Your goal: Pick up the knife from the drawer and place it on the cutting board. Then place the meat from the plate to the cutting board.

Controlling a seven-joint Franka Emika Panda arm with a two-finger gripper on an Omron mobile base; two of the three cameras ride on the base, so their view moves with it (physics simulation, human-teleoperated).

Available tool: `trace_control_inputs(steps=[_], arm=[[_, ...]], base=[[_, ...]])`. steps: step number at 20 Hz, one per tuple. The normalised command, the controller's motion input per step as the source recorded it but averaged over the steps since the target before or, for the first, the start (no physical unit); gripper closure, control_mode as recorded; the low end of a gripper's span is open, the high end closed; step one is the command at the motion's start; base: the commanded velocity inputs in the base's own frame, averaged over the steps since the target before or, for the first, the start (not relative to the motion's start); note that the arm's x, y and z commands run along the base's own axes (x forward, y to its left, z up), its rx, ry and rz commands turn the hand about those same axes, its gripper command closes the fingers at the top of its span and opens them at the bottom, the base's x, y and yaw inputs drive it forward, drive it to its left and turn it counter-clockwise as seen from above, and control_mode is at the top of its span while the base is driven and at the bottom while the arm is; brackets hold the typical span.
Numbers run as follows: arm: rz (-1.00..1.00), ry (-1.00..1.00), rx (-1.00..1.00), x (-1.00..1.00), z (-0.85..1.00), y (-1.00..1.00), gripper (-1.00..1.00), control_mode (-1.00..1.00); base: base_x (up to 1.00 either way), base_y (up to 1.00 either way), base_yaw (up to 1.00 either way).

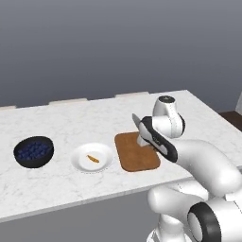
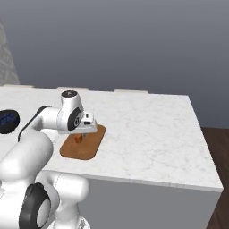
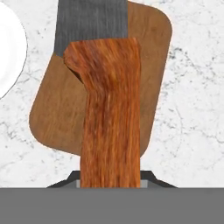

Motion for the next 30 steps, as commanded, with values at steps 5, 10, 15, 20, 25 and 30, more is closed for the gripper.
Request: trace_control_inputs(steps=[5,10,15,20,25,30], arm=[[-0.05,0.00,0.00,0.08,-0.51,0.00,1.00,-1.00],[-0.07,0.00,0.00,0.03,-0.75,0.00,1.00,-1.00],[-0.05,0.00,0.00,0.00,-0.43,0.00,1.00,-1.00],[-0.03,0.01,0.00,0.20,-0.22,0.00,1.00,-1.00],[0.00,0.05,0.00,0.57,0.00,0.00,1.00,-1.00],[0.00,0.01,0.00,0.24,0.00,0.00,1.00,-1.00]], base=[[0.00,0.00,0.00],[0.00,0.00,0.00],[0.00,0.00,0.00],[0.00,0.00,0.00],[0.00,0.00,0.00],[0.00,0.00,0.00]])
